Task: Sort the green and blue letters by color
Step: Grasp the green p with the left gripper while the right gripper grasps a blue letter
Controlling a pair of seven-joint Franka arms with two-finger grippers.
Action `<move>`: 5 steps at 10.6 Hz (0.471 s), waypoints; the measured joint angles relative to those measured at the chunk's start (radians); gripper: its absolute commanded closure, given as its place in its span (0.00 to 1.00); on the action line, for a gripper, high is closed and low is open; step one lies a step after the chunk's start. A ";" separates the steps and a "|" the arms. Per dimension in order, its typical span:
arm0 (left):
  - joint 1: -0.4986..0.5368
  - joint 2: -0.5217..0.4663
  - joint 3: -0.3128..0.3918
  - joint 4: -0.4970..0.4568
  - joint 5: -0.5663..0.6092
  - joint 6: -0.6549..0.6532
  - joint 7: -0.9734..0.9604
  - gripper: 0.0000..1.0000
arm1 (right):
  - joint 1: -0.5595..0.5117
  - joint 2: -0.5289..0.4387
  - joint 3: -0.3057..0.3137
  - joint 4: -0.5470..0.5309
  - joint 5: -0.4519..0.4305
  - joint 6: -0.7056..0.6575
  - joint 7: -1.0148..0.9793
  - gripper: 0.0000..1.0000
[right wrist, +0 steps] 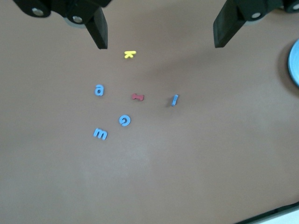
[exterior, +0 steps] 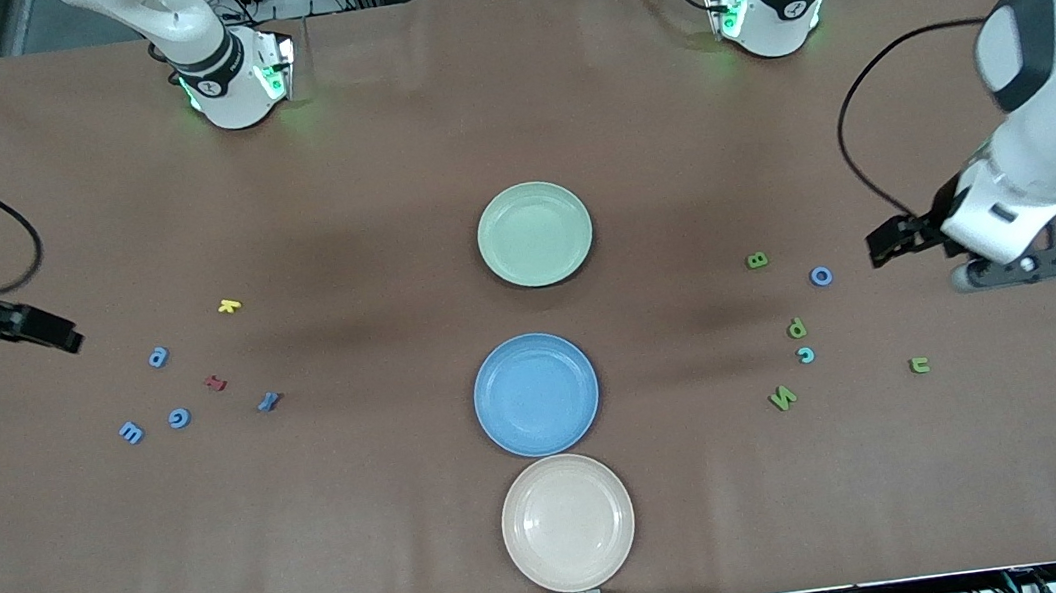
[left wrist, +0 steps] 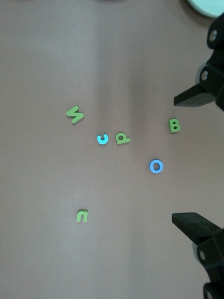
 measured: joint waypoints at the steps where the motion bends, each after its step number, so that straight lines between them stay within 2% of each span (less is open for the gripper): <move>1: -0.004 0.032 0.000 -0.045 0.000 0.067 -0.029 0.00 | 0.013 0.038 0.000 -0.004 0.000 0.019 0.076 0.00; 3: -0.014 0.117 -0.001 -0.072 0.007 0.157 -0.114 0.00 | 0.025 0.094 0.001 -0.047 0.005 0.112 0.208 0.00; 5: -0.033 0.215 -0.001 -0.073 0.074 0.260 -0.235 0.00 | 0.026 0.117 0.006 -0.204 0.047 0.365 0.287 0.00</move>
